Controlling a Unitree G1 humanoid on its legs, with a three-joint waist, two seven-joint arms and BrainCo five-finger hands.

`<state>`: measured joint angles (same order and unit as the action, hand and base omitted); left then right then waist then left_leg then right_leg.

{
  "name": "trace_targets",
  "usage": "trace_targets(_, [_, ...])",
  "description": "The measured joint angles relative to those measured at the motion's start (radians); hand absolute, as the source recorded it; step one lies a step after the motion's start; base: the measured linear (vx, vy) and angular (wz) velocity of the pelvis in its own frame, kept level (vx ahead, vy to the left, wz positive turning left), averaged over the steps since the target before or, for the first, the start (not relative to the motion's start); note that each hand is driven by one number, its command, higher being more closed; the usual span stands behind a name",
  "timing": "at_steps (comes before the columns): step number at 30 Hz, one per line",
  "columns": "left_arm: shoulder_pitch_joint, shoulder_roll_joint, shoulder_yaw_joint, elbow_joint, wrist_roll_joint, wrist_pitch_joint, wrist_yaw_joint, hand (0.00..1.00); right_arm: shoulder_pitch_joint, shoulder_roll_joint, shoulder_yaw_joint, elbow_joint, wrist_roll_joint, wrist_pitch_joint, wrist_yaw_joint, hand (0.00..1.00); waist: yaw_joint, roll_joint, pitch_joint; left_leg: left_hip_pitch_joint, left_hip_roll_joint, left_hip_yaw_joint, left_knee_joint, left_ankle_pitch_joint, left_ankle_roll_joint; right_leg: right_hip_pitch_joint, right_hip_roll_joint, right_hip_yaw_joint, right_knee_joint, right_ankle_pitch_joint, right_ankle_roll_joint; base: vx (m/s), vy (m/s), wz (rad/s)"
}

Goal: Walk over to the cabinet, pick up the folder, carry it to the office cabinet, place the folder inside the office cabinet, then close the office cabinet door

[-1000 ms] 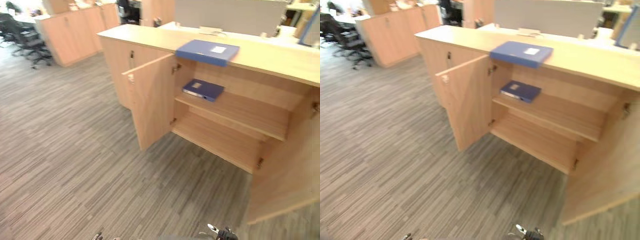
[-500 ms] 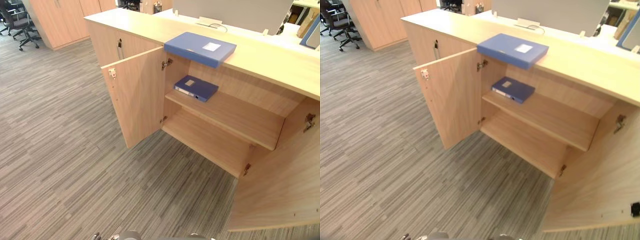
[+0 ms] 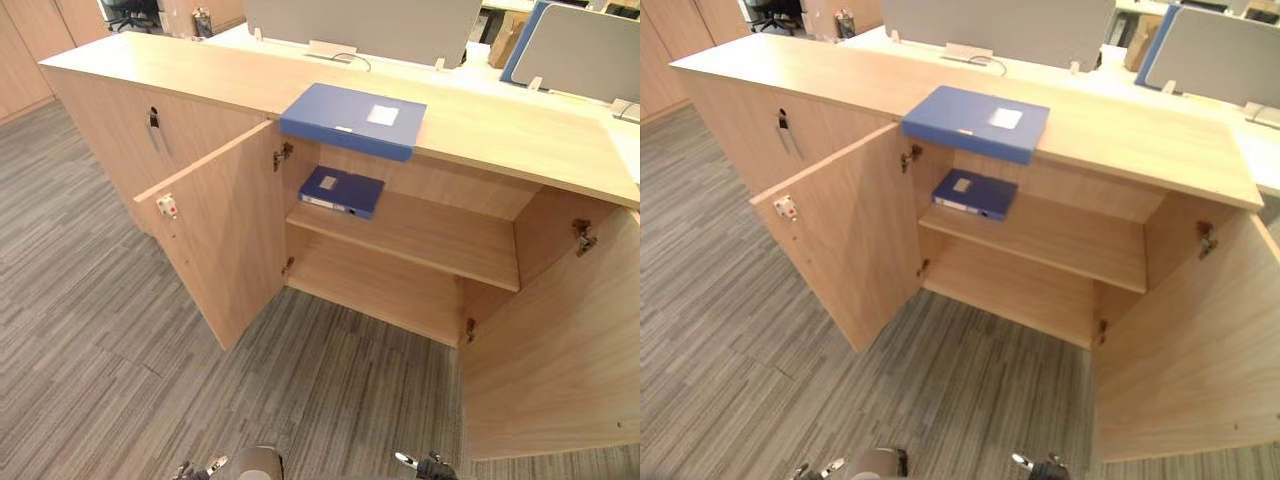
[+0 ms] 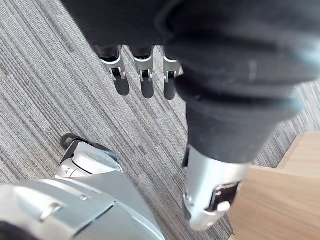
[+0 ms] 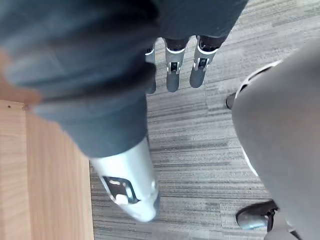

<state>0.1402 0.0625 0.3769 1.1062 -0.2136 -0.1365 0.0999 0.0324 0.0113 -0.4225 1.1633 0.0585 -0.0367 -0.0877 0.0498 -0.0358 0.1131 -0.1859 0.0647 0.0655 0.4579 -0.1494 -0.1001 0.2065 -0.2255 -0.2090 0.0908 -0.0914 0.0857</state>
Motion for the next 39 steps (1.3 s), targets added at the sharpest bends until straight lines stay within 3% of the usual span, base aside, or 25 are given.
trace_targets(4, [0.006,0.005,0.000,0.025,-0.001,0.001,-0.001,0.00,0.003,-0.002,-0.029,0.001,0.003,-0.004,0.011,0.00,0.009,-0.001,-0.004,0.089,-0.046,0.088,-0.133,0.026,0.044,-0.056,-0.063,0.077,0.028,0.045,0.012,0.06,0.201,-0.78])
trace_targets(7, [0.012,-0.007,0.001,0.021,0.002,0.001,-0.002,0.00,0.001,-0.015,-0.018,-0.015,0.010,0.001,0.016,0.00,0.017,0.015,-0.010,0.176,-0.100,0.100,-0.280,0.048,0.085,-0.167,-0.118,0.107,0.206,0.045,0.012,-0.04,0.156,-0.71])
trace_targets(9, [0.028,-0.014,0.002,0.018,0.009,0.000,-0.002,0.00,0.014,-0.016,-0.007,-0.048,0.029,0.003,0.017,0.00,0.015,0.023,-0.016,0.243,-0.134,0.100,-0.341,0.053,0.098,-0.233,-0.159,0.089,0.365,0.057,-0.008,-0.04,0.174,-0.36])
trace_targets(10, [0.044,-0.019,0.002,-0.002,0.019,0.001,-0.003,0.00,0.029,-0.017,-0.006,-0.064,0.038,-0.002,0.016,0.00,0.004,0.025,-0.020,0.278,-0.140,0.107,-0.371,0.051,0.114,-0.256,-0.177,0.063,0.440,0.052,-0.041,0.02,0.137,-0.15])
trace_targets(12, [0.064,-0.025,0.002,-0.017,0.023,0.000,-0.004,0.00,0.030,-0.017,0.003,-0.068,0.039,-0.007,0.016,0.00,0.000,0.031,-0.024,0.322,-0.134,0.106,-0.404,0.051,0.137,-0.293,-0.161,0.021,0.519,0.000,-0.026,0.07,0.076,-0.30])
trace_targets(13, [0.063,-0.024,0.001,-0.015,0.024,0.001,-0.005,0.00,0.027,-0.019,0.027,-0.068,0.038,-0.008,0.019,0.00,-0.003,0.033,-0.022,0.325,-0.121,0.095,-0.407,0.053,0.155,-0.334,-0.114,-0.005,0.552,-0.061,-0.020,0.07,0.030,-0.35])
trace_targets(14, [0.062,-0.023,0.001,-0.014,0.024,0.001,-0.006,0.00,0.025,-0.019,0.029,-0.068,0.041,-0.007,0.019,0.00,-0.004,0.034,-0.020,0.325,-0.111,0.092,-0.405,0.053,0.156,-0.354,-0.087,-0.017,0.554,-0.081,-0.024,0.09,-0.031,-0.26])
trace_targets(16, [0.056,-0.021,0.001,-0.014,0.028,0.002,-0.008,0.00,0.020,-0.017,0.030,-0.068,0.049,-0.007,0.018,0.00,-0.011,0.032,-0.015,0.327,-0.072,0.077,-0.400,0.047,0.147,-0.395,0.027,-0.080,0.493,-0.099,-0.028,0.11,-0.103,0.07])
trace_targets(18, [0.050,-0.016,0.011,-0.017,0.030,0.002,-0.010,0.00,0.031,-0.016,0.029,-0.068,0.075,-0.007,0.017,0.00,-0.016,0.014,-0.014,0.327,-0.085,0.035,-0.387,0.029,0.132,-0.372,0.049,-0.092,0.370,-0.083,-0.052,0.16,-0.186,0.72])
trace_targets(19, [0.044,-0.024,0.036,-0.021,0.035,0.002,-0.009,0.00,0.035,-0.019,0.021,-0.068,0.087,-0.006,0.017,0.00,-0.018,-0.001,-0.006,0.327,-0.099,-0.006,-0.361,0.009,0.124,-0.348,0.038,-0.105,0.332,-0.060,-0.092,0.20,-0.221,0.94])
trace_targets(20, [0.038,-0.036,0.045,-0.023,0.042,0.007,-0.010,0.00,0.039,-0.023,0.020,-0.070,0.086,-0.006,0.016,0.00,-0.019,0.013,-0.009,0.323,-0.092,-0.025,-0.345,-0.006,0.132,-0.334,0.036,-0.133,0.328,-0.072,-0.079,0.22,-0.221,0.94])
trace_targets(21, [0.039,-0.057,0.057,-0.036,0.049,0.010,-0.009,0.00,0.039,-0.025,0.020,-0.068,0.082,-0.006,0.016,0.00,-0.018,0.033,-0.017,0.316,-0.075,-0.049,-0.312,-0.021,0.104,-0.319,0.048,-0.173,0.321,-0.108,-0.077,0.21,-0.189,0.80])
trace_targets(25, [0.046,-0.075,0.087,-0.067,0.043,0.013,-0.013,0.00,0.035,-0.018,0.021,-0.066,0.078,-0.003,0.017,0.00,-0.008,0.040,-0.021,0.241,0.012,-0.093,-0.131,-0.122,0.043,-0.244,0.120,-0.270,0.278,-0.149,-0.101,0.23,-0.180,0.64])
trace_targets(27, [0.045,-0.086,0.125,-0.082,0.043,0.019,-0.017,0.00,0.037,-0.013,0.022,-0.069,0.079,-0.004,0.016,0.00,-0.003,0.046,-0.024,0.124,0.069,-0.058,0.168,-0.168,0.004,-0.183,0.174,-0.289,0.230,-0.162,-0.111,0.35,-0.105,0.11])
trace_targets(28, [0.045,-0.096,0.144,-0.090,0.043,0.022,-0.018,0.00,0.037,-0.014,0.023,-0.069,0.080,-0.004,0.016,0.00,-0.001,0.053,-0.023,0.064,0.097,-0.054,0.337,-0.146,-0.028,-0.145,0.194,-0.287,0.212,-0.165,-0.115,0.36,-0.027,-0.21])
trace_targets(29, [0.045,-0.098,0.149,-0.091,0.043,0.022,-0.018,0.00,0.036,-0.014,0.024,-0.070,0.081,-0.004,0.016,0.00,-0.001,0.054,-0.022,0.044,0.109,-0.053,0.407,-0.126,-0.048,-0.125,0.202,-0.282,0.204,-0.166,-0.117,0.35,0.041,-0.33])
trace_targets(31, [0.047,-0.098,0.151,-0.096,0.043,0.023,-0.018,0.00,0.037,-0.014,0.041,-0.069,0.083,-0.004,0.013,0.00,0.006,0.051,-0.016,-0.004,0.132,-0.024,0.567,-0.123,-0.031,-0.058,0.211,-0.246,0.160,-0.165,-0.116,0.28,0.073,-0.41])
trace_targets(34, [0.033,-0.098,0.149,-0.099,0.038,0.021,-0.017,0.00,-0.002,-0.015,0.067,-0.062,0.087,-0.002,0.007,0.00,0.027,0.045,0.009,-0.081,0.129,0.006,0.556,-0.188,0.034,-0.004,0.183,-0.167,0.109,-0.148,-0.088,0.31,0.235,-0.66])
trace_targets(36, [0.022,-0.093,0.133,-0.099,0.031,0.020,-0.017,0.00,-0.031,-0.004,0.068,-0.048,0.089,-0.001,0.005,0.00,0.043,0.043,0.019,-0.111,0.123,-0.003,0.396,-0.196,0.043,0.012,0.140,-0.133,0.115,-0.145,-0.080,0.22,0.315,-0.74])
trace_targets(37, [0.022,-0.094,0.107,-0.099,0.023,0.017,-0.015,0.00,-0.042,-0.001,0.071,-0.049,0.088,-0.001,0.005,0.00,0.048,0.058,0.024,-0.097,0.126,-0.037,0.175,-0.124,0.045,0.025,0.120,-0.113,0.120,-0.147,-0.041,0.28,0.419,-0.66])
trace_targets(38, [0.025,-0.097,0.098,-0.096,0.018,0.014,-0.015,0.00,-0.045,0.001,0.072,-0.050,0.088,-0.001,0.005,0.00,0.051,0.076,0.023,-0.085,0.131,-0.043,0.112,-0.005,0.008,0.030,0.119,-0.103,0.120,-0.157,-0.011,0.31,0.437,-0.40])
trace_targets(39, [0.017,-0.072,0.091,-0.096,0.013,0.010,-0.013,0.00,-0.048,0.023,0.095,-0.049,0.087,0.004,0.006,0.00,0.052,0.036,0.028,-0.051,0.079,-0.007,0.075,-0.013,0.027,0.037,0.069,-0.075,0.100,-0.164,0.002,0.28,0.355,-0.12])
